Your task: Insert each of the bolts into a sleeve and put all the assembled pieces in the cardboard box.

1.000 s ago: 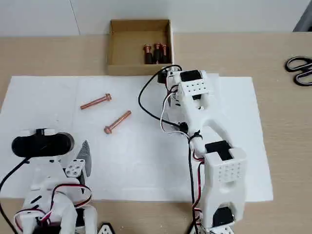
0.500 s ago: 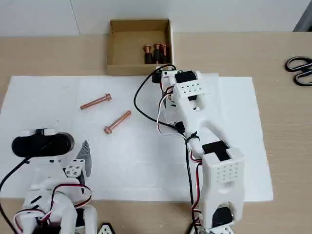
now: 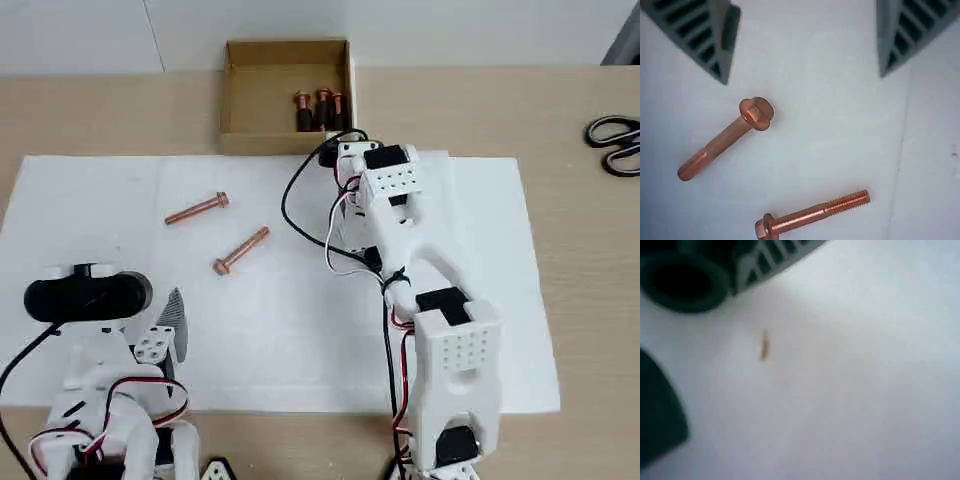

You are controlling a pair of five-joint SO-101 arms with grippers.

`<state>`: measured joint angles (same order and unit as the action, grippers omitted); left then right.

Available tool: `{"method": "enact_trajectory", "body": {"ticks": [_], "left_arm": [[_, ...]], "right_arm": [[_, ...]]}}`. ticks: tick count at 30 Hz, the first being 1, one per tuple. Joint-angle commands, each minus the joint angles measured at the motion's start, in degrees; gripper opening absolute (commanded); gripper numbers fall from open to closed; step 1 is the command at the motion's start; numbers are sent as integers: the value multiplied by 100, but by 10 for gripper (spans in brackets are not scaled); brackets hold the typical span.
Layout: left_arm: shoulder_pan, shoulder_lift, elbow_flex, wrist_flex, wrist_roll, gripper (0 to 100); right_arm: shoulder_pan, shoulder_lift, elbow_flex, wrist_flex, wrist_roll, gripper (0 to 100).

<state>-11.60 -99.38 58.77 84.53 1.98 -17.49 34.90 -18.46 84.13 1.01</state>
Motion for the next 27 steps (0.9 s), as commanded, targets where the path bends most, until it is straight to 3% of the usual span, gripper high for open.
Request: {"method": "enact_trajectory", "body": {"ticks": [1, 4, 12, 17, 24, 27], "left_arm": [[-35, -9, -13, -123, -44, 184], [-35, 18, -75, -123, -44, 184], [-26, 571, -769, -62, -422, 185], [-9, 2391, -1930, -70, -484, 185], [378, 5538, -3547, -105, -2549, 185], [422, 6875, -4171, -396, -2760, 185]], "right_arm": [[-57, 119, -70, -40, 62, 64], [-40, -92, -70, -13, 70, 1], [-31, -1411, -70, 435, 290, 4], [101, -2000, -70, 646, 352, 4], [286, -2290, -53, 910, 352, 4], [338, -2343, -44, 989, 352, 4]]}}
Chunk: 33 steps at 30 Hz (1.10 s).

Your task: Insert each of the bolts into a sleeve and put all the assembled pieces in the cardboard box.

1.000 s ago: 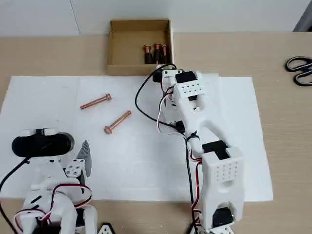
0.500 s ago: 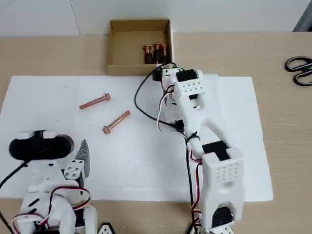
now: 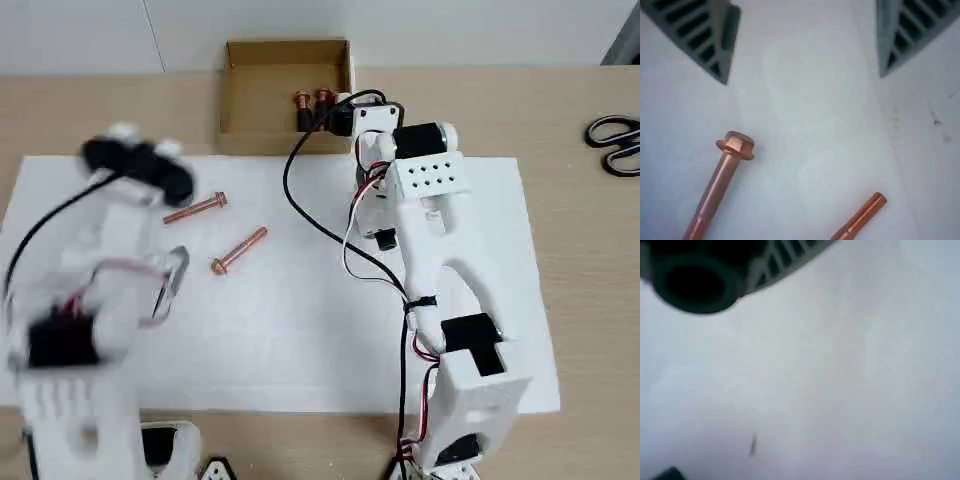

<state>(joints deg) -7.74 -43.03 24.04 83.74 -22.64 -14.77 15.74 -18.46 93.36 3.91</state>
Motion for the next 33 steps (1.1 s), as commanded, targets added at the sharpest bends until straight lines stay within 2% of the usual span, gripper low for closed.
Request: {"method": "enact_trajectory", "body": {"ticks": [1, 9, 14, 27, 33], "left_arm": [[26, 1662, -919, -413, -422, 185], [9, 4853, -3029, -334, -1503, 185], [26, 6338, -4338, -105, -1679, 185], [70, 8642, -6607, 413, -1864, 182], [176, 9169, -7002, 413, -1837, 81]], "right_arm": [[66, -426, -44, 66, 62, 4], [66, -435, -44, 66, 62, 4], [57, -418, -44, 66, 62, 4], [40, -382, -44, 48, 62, 4], [31, -382, -44, 31, 62, 4]]}}
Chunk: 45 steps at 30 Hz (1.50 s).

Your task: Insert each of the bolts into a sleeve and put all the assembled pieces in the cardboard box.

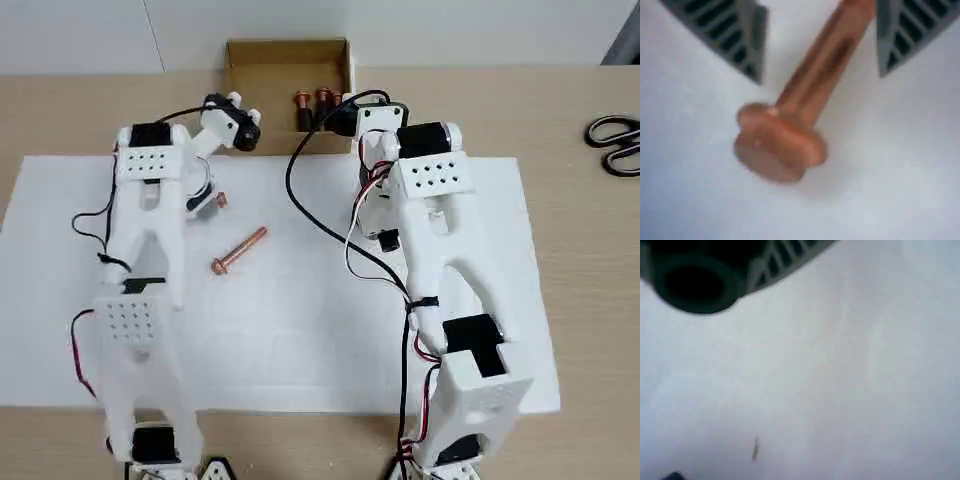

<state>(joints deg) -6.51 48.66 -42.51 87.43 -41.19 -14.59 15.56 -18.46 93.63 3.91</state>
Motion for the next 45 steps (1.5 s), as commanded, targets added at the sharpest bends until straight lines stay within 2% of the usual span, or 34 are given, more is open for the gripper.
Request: {"method": "enact_trajectory", "body": {"ticks": [1, 5, 13, 16, 19, 22, 28, 32, 35, 39, 42, 45], "left_arm": [[88, 44, -391, 44, 18, 67], [211, 114, -409, 44, 18, 5], [352, 88, -426, 413, 26, 6], [343, 70, -629, 624, 255, 6], [316, -105, -1332, 1284, 440, 6], [308, -440, -1578, 1301, 835, 6], [343, -2092, -892, 1301, 1943, 6], [352, -3516, -40, 1301, 3059, 6], [387, -4589, 673, 1292, 3147, 6], [826, -6031, 1464, 1257, 3235, 6], [1204, -7077, 2009, 879, 3780, 6], [1538, -7938, 2809, 97, 4255, 6]], "right_arm": [[13, -365, -44, 4, 62, 4], [13, -365, -44, -4, 62, 4], [13, -365, -44, -4, 62, 4], [13, -365, -44, -13, 62, 4], [4, -409, -53, -13, 62, 4], [-4, -418, -70, -13, 62, 4], [-57, -760, -70, 48, 62, 4], [-233, -1701, -44, 189, 62, 3], [-418, -2440, -35, 207, 62, 3], [-655, -3292, -9, 233, 44, 3], [-787, -3925, 352, 198, 26, 3], [-936, -4629, 1011, 180, 18, 3]]}}
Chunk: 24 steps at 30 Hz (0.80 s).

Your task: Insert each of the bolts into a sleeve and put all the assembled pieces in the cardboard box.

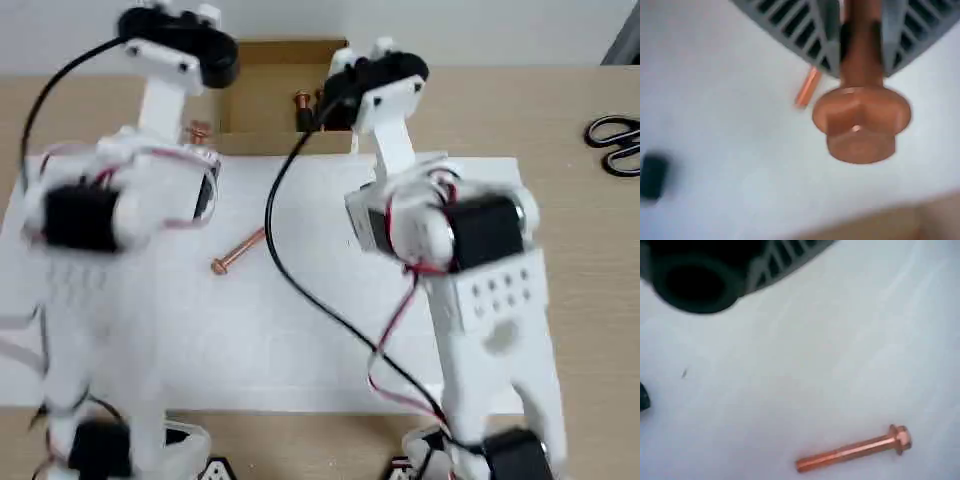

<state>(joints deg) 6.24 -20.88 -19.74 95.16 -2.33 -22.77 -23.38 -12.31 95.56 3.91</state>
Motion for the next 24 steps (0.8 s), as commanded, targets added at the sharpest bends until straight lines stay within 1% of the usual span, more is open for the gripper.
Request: {"method": "enact_trajectory", "body": {"ticks": [1, 4, 6, 8, 14, 17, 20, 24], "left_arm": [[352, -1240, 892, -941, 475, 6], [501, -1908, 2026, -1653, 853, 6], [615, -2251, 2721, -2084, 1301, 6], [730, -2549, 3327, -2532, 1723, 6], [897, -3218, 4725, -3912, 2514, 6], [932, -3473, 5288, -4158, 2840, 6], [1160, -3675, 5701, -4281, 2831, 6], [1389, -3736, 6079, -4598, 2831, 6]], "right_arm": [[-163, -945, 651, -22, 18, 3], [-303, -1596, 1442, -303, -141, 3], [-356, -2035, 2066, -734, -484, 3], [-426, -2519, 2725, -1226, -659, 3], [-813, -3837, 4651, -2334, -668, 3], [-848, -4418, 5310, -2765, -686, 3], [-857, -4927, 6066, -3336, -668, 4], [-1077, -5464, 7007, -3732, -642, 4]]}}
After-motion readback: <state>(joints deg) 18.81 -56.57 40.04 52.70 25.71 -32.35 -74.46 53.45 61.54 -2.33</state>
